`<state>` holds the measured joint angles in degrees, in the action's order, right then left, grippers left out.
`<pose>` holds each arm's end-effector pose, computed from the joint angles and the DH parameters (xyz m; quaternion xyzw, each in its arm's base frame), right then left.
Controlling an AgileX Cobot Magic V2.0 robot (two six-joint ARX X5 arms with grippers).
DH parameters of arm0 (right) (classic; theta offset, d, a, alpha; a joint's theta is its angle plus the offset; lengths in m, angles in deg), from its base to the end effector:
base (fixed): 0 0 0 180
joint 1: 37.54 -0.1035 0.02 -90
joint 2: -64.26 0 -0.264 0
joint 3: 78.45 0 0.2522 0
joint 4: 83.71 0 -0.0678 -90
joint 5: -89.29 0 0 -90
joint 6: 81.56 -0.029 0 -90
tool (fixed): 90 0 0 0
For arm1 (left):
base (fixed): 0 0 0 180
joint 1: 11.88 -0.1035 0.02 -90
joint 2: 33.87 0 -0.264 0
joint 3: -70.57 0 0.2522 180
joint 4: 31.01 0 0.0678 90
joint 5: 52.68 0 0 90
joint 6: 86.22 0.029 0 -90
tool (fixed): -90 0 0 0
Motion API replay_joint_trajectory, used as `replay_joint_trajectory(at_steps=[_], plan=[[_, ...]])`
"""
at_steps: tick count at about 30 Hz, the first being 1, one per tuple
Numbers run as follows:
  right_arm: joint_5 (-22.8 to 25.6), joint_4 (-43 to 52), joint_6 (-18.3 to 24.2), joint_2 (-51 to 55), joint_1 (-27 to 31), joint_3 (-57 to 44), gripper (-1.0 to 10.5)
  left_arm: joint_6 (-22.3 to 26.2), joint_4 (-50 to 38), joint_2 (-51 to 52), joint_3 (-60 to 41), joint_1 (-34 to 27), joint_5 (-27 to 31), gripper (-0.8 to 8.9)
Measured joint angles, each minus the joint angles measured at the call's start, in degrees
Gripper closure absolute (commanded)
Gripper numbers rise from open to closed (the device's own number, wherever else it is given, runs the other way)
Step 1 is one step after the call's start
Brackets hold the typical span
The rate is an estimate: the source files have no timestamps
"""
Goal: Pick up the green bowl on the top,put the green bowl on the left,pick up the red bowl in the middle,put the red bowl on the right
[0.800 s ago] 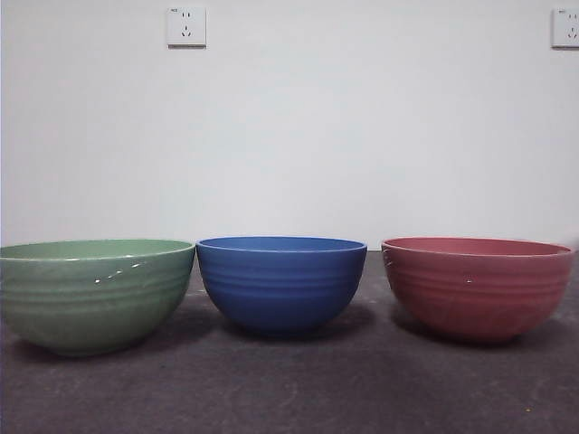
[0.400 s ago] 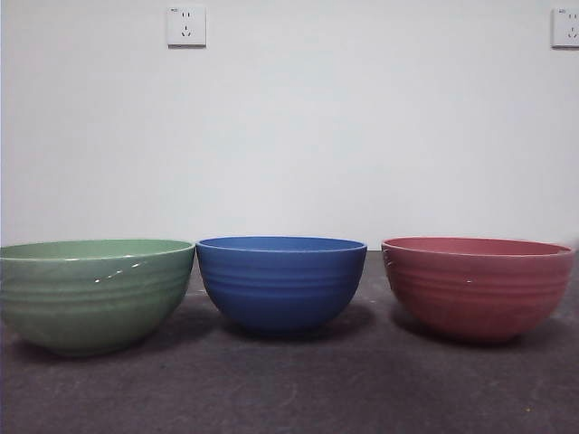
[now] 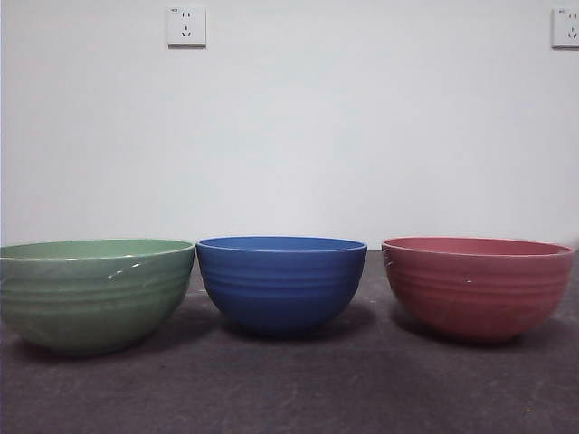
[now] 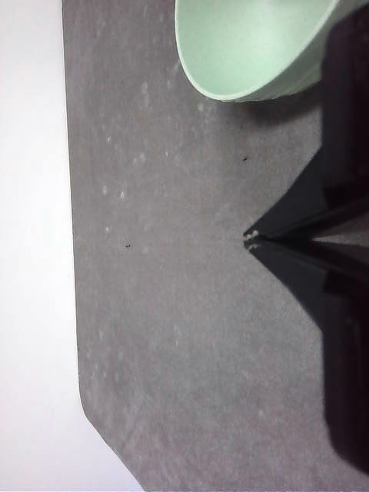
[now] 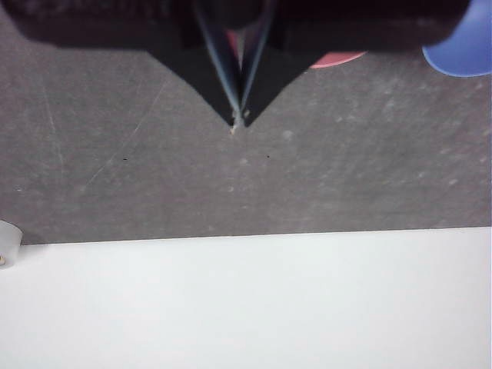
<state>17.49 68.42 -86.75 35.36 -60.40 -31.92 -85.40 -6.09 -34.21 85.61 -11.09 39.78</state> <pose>0.1169 0.0395 0.2905 0.0138 0.0853 0.0367 0.9956 0.0952 -0.0001 0.1519 0.0097 0.0891 0.0139 0.9959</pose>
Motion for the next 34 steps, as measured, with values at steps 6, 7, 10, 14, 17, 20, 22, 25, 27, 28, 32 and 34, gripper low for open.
replay_joint_trajectory(at_steps=[6, 7, 10, 14, 17, 20, 22, 25, 27, 28, 32, 34], plan=[[0.0, 0.0, 0.0, 0.0, 0.0, 0.0, 9.4, 0.0, 0.0, -0.02, 0.0, 0.0, 0.0, 8.16], [0.0, 0.0, 0.0, 0.0, 0.0, 0.0, 9.4, 0.0, 0.0, 0.0, 0.0, 0.0, 0.0, 8.16], [0.0, 0.0, 0.07, 0.02, 0.0, 0.0, 9.4, 0.0, 0.0, -0.02, 0.0, 0.0, 0.0, 8.16], [-0.55, -2.56, 3.76, 3.61, 1.7, -0.35, 9.4, 0.0, 0.0, -0.02, 0.0, 0.0, 0.0, 8.16], [-4.74, -2.25, 5.75, 9.27, 6.1, -2.78, 9.4, 0.0, 0.0, -0.02, 0.0, 0.0, 0.0, 8.16], [-12.35, -0.76, 6.58, 14.32, 10.86, -7.74, 9.4, 0.0, 0.0, 0.0, 0.0, 0.0, 0.0, 8.16], [-16.22, 0.72, 6.8, 16.48, 13.25, -12.46, 9.4, 0.0, 0.0, -0.02, 0.0, 0.0, 0.02, 8.16], [-21.07, 2.01, 7.13, 19.21, 15.56, -19.82, 9.4, 0.0, 0.0, -0.02, 0.0, 0.0, 0.02, 8.16], [-23.54, 2.27, 7.17, 21.18, 16.22, -23.93, 9.4, 0.0, 0.0, 0.0, 0.0, 0.0, 0.02, 8.16], [-23.91, 2.19, 7.17, 22.05, 16.15, -25.35, 9.4, 0.0, 0.0, 0.0, 0.0, 0.0, 0.02, 8.16], [-24.22, 2.69, 7.21, 26.08, 16.11, -29.62, 9.4, 0.0, 0.0, -0.02, 0.0, 0.0, 0.02, 8.16], [-24.22, 2.64, 7.21, 27.87, 16.11, -30.82, 9.4, 0.0, 0.0, 0.0, 0.0, 0.0, 0.02, 8.16]])
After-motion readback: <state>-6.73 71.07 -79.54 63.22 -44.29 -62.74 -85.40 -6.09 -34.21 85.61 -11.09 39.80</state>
